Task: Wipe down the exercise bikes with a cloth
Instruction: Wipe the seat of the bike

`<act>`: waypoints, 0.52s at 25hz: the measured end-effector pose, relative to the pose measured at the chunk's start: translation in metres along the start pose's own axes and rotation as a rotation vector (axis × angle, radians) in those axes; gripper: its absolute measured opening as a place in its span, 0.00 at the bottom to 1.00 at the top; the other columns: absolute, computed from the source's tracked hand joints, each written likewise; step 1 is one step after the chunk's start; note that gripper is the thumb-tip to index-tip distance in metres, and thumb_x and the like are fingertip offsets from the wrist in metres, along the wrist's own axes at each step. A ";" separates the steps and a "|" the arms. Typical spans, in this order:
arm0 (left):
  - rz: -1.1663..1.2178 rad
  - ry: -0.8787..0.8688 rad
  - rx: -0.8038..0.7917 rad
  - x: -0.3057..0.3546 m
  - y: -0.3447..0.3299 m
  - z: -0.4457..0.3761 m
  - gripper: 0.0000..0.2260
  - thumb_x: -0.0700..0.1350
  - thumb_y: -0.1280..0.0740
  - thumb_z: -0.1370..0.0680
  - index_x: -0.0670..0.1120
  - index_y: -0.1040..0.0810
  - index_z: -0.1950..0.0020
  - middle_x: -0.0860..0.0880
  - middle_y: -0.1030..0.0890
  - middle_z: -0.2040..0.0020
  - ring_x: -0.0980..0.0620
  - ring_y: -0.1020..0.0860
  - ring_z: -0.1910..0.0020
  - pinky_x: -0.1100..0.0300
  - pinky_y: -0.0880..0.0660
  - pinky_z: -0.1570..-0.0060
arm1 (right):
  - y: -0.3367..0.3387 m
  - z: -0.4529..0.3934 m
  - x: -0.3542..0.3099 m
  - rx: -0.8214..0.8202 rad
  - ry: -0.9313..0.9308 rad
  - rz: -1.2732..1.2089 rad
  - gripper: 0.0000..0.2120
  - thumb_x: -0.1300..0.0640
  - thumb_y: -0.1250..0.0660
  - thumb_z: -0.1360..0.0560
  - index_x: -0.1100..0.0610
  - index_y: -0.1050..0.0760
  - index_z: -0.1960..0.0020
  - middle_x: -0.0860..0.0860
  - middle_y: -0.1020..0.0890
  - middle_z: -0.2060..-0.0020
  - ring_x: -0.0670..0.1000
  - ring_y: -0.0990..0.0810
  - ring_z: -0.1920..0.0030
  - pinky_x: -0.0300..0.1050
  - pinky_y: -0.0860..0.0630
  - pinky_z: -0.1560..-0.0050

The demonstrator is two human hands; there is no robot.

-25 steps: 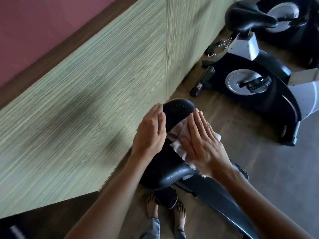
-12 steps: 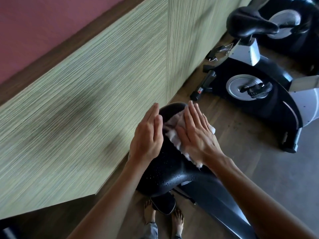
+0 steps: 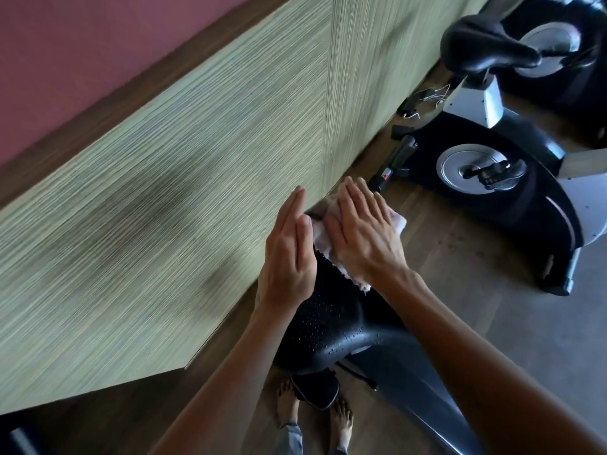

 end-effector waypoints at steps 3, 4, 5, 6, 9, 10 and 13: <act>0.001 -0.011 0.035 0.000 0.007 0.002 0.24 0.46 0.52 0.14 0.33 0.33 0.24 0.39 0.30 0.24 0.46 0.34 0.22 0.49 0.36 0.23 | -0.005 0.016 -0.023 0.027 0.297 0.100 0.29 0.46 0.52 0.15 0.62 0.38 0.21 0.58 0.38 0.20 0.53 0.47 0.18 0.52 0.50 0.19; -0.002 0.000 0.044 -0.002 0.008 0.002 0.24 0.47 0.53 0.13 0.33 0.33 0.24 0.40 0.31 0.23 0.47 0.35 0.21 0.49 0.37 0.23 | -0.004 0.030 -0.016 -0.011 0.372 0.121 0.29 0.46 0.52 0.15 0.61 0.41 0.20 0.56 0.41 0.19 0.51 0.50 0.18 0.52 0.51 0.19; -0.002 0.014 0.051 -0.004 0.009 0.001 0.25 0.48 0.53 0.13 0.34 0.33 0.23 0.40 0.31 0.23 0.48 0.36 0.21 0.49 0.37 0.22 | -0.003 0.037 -0.001 -0.048 0.370 0.124 0.29 0.45 0.53 0.15 0.59 0.44 0.18 0.53 0.45 0.18 0.48 0.53 0.18 0.51 0.52 0.19; 0.005 0.024 0.050 -0.004 0.009 0.001 0.25 0.48 0.53 0.13 0.34 0.34 0.23 0.41 0.32 0.23 0.48 0.36 0.21 0.49 0.38 0.22 | 0.001 0.034 0.013 -0.052 0.294 0.096 0.30 0.44 0.54 0.15 0.57 0.46 0.18 0.51 0.47 0.18 0.47 0.55 0.18 0.51 0.54 0.18; 0.022 0.030 0.043 0.000 0.005 0.002 0.25 0.48 0.54 0.13 0.35 0.35 0.22 0.41 0.32 0.22 0.49 0.38 0.20 0.50 0.39 0.22 | 0.004 -0.010 0.015 0.013 0.022 -0.010 0.31 0.43 0.56 0.17 0.59 0.38 0.21 0.55 0.37 0.21 0.52 0.47 0.19 0.54 0.49 0.20; 0.024 0.038 0.054 0.000 0.006 0.002 0.25 0.48 0.54 0.13 0.35 0.35 0.23 0.41 0.32 0.22 0.49 0.38 0.20 0.51 0.39 0.21 | 0.000 -0.018 -0.003 0.027 0.059 0.016 0.29 0.43 0.55 0.17 0.60 0.33 0.25 0.57 0.31 0.24 0.55 0.41 0.20 0.55 0.46 0.21; -0.001 0.043 0.109 -0.002 0.014 0.004 0.24 0.47 0.53 0.14 0.35 0.34 0.23 0.42 0.32 0.22 0.49 0.38 0.20 0.57 0.41 0.21 | -0.006 0.006 -0.039 0.028 0.396 0.056 0.24 0.48 0.47 0.16 0.61 0.30 0.27 0.56 0.27 0.27 0.54 0.37 0.21 0.54 0.43 0.22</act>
Point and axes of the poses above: each hand's wrist, its own z-axis away from the middle knuckle, its own y-axis out of the back of the hand, x = y × z, the point moved 8 cm from there along -z, towards the middle knuckle
